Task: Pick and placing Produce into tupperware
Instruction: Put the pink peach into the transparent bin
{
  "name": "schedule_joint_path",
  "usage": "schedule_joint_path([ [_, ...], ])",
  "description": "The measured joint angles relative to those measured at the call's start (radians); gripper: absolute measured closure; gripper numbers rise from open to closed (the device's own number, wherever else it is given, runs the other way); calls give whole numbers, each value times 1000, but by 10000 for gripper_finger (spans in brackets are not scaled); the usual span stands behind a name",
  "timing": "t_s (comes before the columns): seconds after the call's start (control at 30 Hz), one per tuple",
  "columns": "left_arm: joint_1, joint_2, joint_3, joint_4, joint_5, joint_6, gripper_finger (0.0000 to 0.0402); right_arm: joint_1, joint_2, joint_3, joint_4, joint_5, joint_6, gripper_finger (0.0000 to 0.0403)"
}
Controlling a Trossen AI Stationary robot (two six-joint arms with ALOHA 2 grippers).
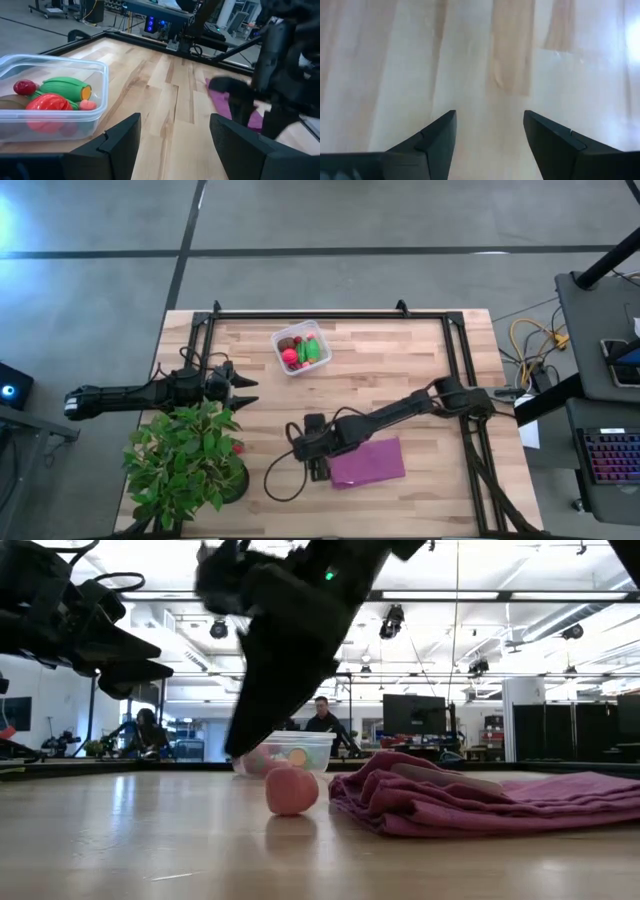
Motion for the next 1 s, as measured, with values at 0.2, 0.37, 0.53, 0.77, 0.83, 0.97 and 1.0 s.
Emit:
schedule_joint_path([
  [0.2, 0, 1, 0, -1, -1, 0, 178, 11, -30, -8, -58, -13, -4, 179],
  [0.37, 0, 2, 0, -1, 0, 0, 178, 47, -33, -7, -66, -57, 23, 179],
  [0.53, 0, 1, 0, -1, 0, 0, 178, 85, -29, -9, -63, -56, 31, 179],
  [0.77, 0, 1, 0, 1, -1, 0, 178, 85, -30, -30, -67, 16, 79, 179],
  [0.83, 0, 1, 0, 0, 0, 0, 178, 81, -30, -39, -65, 20, 84, 179],
  [0.97, 0, 1, 0, 0, 0, 0, 178, 81, -29, -67, -68, 5, 84, 179],
  [1.0, 0, 1, 0, 0, 0, 0, 178, 82, -29, -70, -67, -3, 84, 179],
])
